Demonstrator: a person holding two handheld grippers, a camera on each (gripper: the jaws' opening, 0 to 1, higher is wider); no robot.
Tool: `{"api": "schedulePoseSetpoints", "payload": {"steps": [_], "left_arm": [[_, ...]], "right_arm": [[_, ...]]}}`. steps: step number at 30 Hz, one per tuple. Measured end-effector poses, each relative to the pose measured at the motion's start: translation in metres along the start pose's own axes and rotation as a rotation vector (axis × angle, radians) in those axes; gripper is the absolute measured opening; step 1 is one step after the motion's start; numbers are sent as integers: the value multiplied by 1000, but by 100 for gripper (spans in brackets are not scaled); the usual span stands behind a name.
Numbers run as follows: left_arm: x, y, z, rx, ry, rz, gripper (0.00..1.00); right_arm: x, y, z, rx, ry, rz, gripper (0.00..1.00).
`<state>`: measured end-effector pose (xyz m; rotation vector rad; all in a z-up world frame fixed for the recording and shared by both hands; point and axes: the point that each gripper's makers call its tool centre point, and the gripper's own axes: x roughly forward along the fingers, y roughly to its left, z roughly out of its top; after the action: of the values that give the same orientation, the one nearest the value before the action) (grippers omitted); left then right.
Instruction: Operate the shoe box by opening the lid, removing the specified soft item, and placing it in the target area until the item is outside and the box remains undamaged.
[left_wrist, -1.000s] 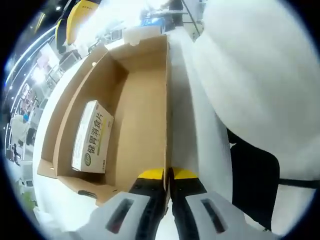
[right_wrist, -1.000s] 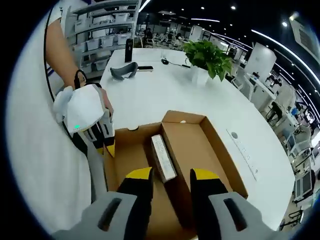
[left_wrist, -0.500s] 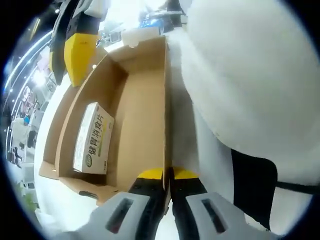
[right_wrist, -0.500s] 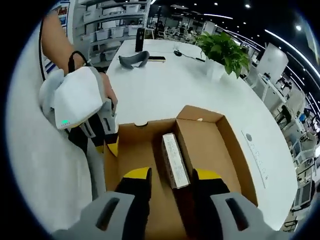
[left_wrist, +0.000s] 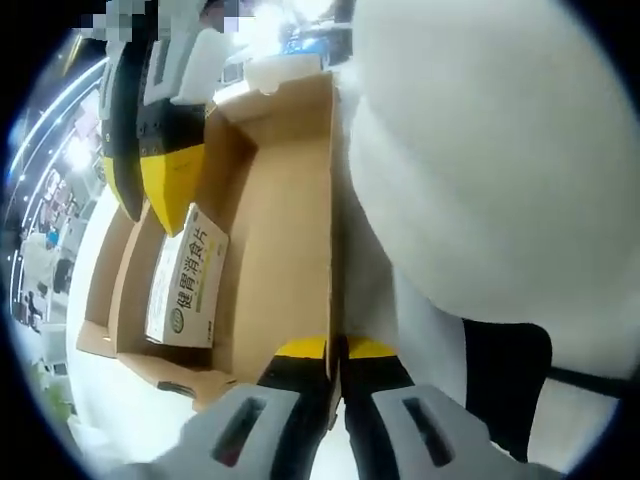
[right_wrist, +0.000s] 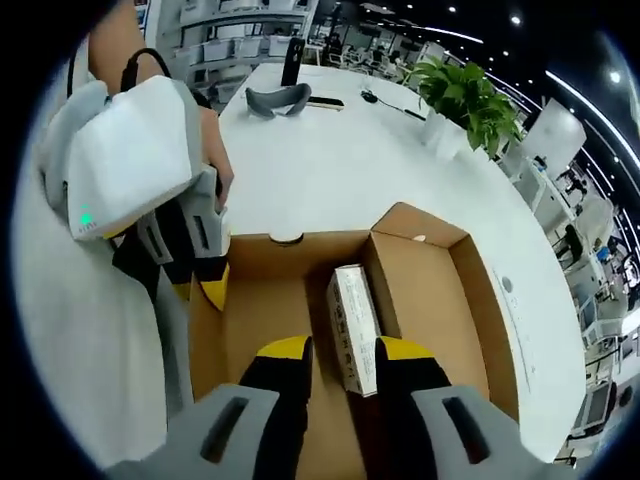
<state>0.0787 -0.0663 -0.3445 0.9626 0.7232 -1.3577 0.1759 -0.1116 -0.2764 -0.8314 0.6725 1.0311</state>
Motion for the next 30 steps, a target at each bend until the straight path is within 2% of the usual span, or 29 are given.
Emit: {"api": "schedulePoseSetpoints", "payload": {"steps": [9,15,18,23,27,30], "left_arm": [[0,0,1,11,-7,15,3],[1,0,2,5,-12,9,3],[1,0,2,5,-12,10,3],[1,1,2,5,-14,7,3],[1,1,1,6,-14,10,3],[1,1,1,1,-14,8,3]], "right_arm": [[2,-3,-8,-4,6,-22,23],[14,-2,-10,-51,23,-42,25],[18,-4,-8,-55,20,-53,24],[26,-7,-14,-45,53,-66,24],[31,-8,-16,-142,76,-75,25],[35,-8,-16,-174,89,-80,24]]}}
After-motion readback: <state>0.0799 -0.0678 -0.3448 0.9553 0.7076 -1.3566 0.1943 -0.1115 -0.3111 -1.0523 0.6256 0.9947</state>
